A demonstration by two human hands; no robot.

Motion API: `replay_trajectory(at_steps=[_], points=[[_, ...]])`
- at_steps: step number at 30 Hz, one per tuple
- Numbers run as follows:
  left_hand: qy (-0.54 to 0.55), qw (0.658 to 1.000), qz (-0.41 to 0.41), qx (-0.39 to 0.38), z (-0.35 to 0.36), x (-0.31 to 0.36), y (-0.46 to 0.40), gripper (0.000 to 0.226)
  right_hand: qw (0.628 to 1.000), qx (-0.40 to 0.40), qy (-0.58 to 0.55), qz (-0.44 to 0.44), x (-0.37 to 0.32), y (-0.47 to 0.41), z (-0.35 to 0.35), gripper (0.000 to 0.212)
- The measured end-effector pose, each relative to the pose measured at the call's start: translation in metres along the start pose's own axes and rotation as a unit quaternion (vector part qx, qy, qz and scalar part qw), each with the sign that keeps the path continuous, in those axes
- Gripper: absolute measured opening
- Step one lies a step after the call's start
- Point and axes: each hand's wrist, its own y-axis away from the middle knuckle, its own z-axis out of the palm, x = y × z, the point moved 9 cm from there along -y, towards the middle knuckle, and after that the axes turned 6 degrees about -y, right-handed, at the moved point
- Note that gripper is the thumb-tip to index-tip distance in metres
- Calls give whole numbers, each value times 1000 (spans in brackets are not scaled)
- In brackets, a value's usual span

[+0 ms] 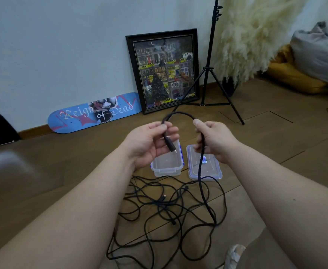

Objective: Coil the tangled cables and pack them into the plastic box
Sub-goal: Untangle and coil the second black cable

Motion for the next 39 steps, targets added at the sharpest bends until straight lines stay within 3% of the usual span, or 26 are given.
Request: replay_trajectory(at_steps=[2, 6, 8, 10, 13, 15, 18, 23, 25, 29, 35, 39], points=[[77, 997, 7, 23, -7, 5, -1, 15, 998, -49, 42, 24, 6, 2, 11, 26], [220, 970, 26, 100, -37, 9, -4, 14, 978, -164, 115, 57, 19, 6, 33, 6], [263, 951, 42, 156, -60, 11, -3, 16, 966, -194, 144, 96, 30, 9, 35, 16], [249, 945, 47, 207, -81, 8, -2, 15, 965, -182, 162, 94, 31, 9, 29, 18], [179, 956, 41, 229, -92, 3, 1, 18, 967, -109, 229, 1, 11, 1, 18, 15], [148, 962, 40, 224, -91, 1, 0, 17, 947, -89, 302, -60, -3, 1, 19, 14], [106, 972, 46, 205, -82, 3, -3, 9, 904, -115, 400, -95, -13, 7, 32, 14], [54, 982, 55, 170, -66, 5, -7, 9, 848, -215, 481, -62, -10, 22, 57, 12], [10, 985, 60, 162, -62, 4, -7, 9, 864, -248, 435, -50, -12, 30, 63, 12], [-67, 986, 65, 135, -53, 0, -6, 12, 950, -244, 193, -30, -25, 32, 61, 13], [-70, 990, 57, 112, -43, -2, -4, 12, 970, -175, 150, -75, -32, 28, 51, 14], [-48, 997, 28, 53, -27, -8, -5, 22, 980, -122, 105, -116, -40, 24, 47, 13]])
